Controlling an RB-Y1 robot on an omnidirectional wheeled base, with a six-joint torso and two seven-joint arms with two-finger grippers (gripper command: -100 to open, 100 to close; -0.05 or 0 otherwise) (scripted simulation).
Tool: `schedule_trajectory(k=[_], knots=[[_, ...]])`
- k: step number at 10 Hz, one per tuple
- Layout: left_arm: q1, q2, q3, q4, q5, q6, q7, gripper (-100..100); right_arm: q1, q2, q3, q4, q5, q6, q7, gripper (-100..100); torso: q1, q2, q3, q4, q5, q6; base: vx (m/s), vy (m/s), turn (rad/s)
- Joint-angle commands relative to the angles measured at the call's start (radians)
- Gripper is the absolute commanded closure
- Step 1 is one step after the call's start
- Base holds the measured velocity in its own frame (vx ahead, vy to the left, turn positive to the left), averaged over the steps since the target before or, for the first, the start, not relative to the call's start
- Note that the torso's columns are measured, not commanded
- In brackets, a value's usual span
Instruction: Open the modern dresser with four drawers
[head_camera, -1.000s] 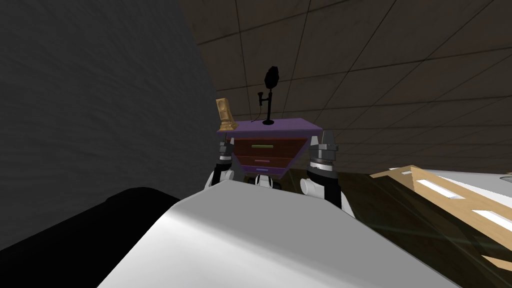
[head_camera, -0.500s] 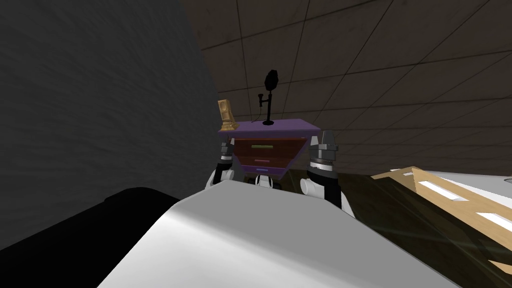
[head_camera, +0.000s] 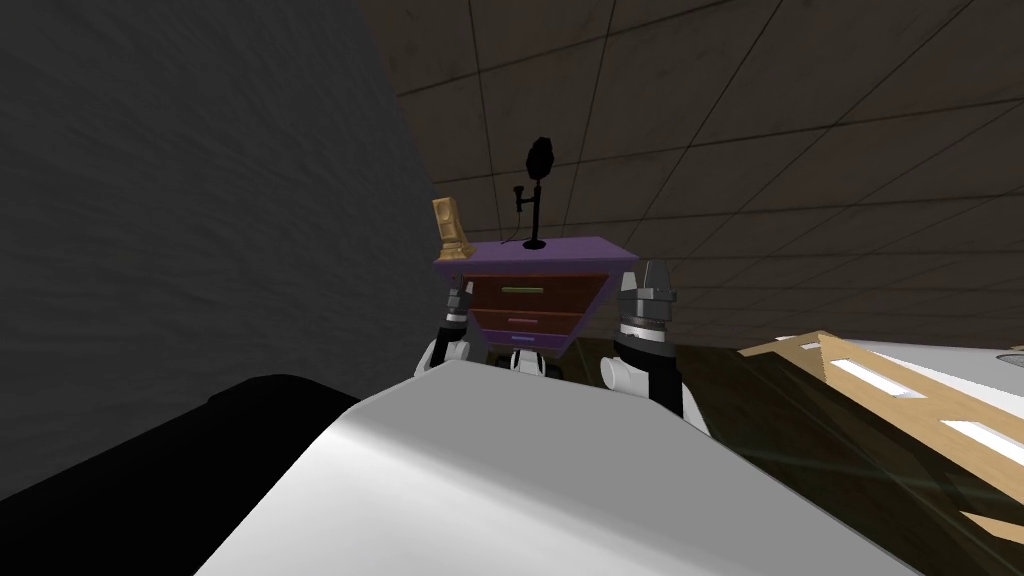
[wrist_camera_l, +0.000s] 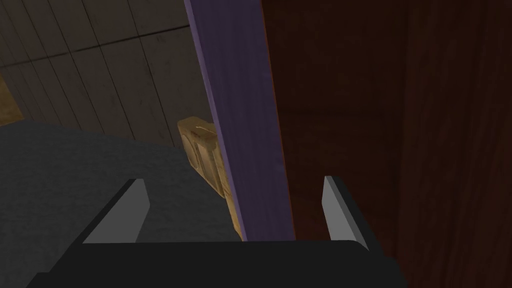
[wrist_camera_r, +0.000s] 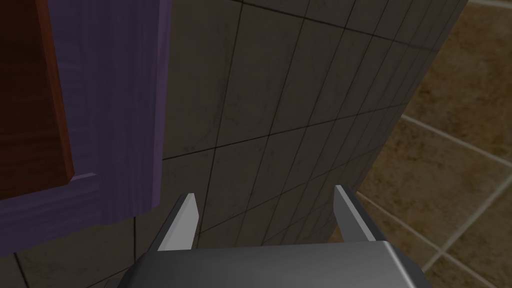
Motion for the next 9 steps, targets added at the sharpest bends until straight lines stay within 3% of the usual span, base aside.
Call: schedule_trajectory(k=[1, 9], knots=[[-0.013, 0.011, -0.001, 0.062, -0.002, -0.012, 0.002, -100, 0.000, 0.000, 0.000, 0.000, 0.000, 0.000, 0.000, 0, 0.001, 0.000, -0.001, 0.001, 0.000, 0.000, -0.010, -0.018, 0.008], [-0.045, 0.021, 0.001, 0.194, -0.005, -0.054, 0.001, -100, 0.000, 0.000, 0.000, 0.000, 0.000, 0.000, 0.000, 0, 0.004, -0.006, -0.003, -0.002, 0.001, 0.000, -0.006, -0.014, 0.003]])
